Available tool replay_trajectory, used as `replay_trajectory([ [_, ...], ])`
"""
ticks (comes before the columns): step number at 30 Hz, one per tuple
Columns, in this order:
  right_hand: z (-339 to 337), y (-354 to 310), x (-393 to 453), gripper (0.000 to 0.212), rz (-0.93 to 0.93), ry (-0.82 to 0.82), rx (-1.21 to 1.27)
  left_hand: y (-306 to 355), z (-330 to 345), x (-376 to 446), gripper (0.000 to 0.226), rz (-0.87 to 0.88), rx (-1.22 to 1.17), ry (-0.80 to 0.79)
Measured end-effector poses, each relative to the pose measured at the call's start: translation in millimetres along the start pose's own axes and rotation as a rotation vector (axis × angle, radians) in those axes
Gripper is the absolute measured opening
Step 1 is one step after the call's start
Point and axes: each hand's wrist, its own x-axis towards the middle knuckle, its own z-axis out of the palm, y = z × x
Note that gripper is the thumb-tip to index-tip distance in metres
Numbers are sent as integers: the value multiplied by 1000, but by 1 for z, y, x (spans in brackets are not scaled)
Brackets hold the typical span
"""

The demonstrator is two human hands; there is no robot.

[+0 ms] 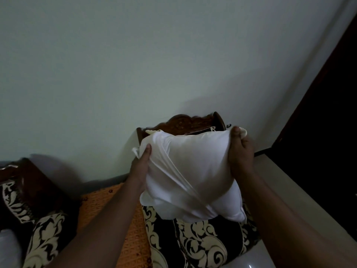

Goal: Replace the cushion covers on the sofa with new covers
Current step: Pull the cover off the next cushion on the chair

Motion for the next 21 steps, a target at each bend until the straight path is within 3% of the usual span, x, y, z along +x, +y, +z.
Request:
replay_trajectory([
  [3, -3, 15, 9, 26, -67, -58, -242, 12, 16, -6, 67, 156, 122, 245],
  [6, -6, 27, 11, 16, -197, -142, -531, 25, 25, -9, 60, 282, 234, 334],
  [9, 6, 20, -1, 41, -383, -205, -743, 30, 32, -14, 56, 398, 354, 352],
  [12, 33, 14, -15, 86, -253, -531, -955, 33, 42, -26, 53, 520, 425, 356],
  [14, 43, 23, -23, 103, -187, -618, -1062, 32, 46, -29, 50, 554, 391, 337],
  [17, 47, 32, -27, 92, -308, -516, -1038, 34, 43, -32, 45, 569, 321, 311],
  [21, 49, 45, -32, 64, -497, -562, -890, 47, 28, -23, 54, 474, 355, 280],
])
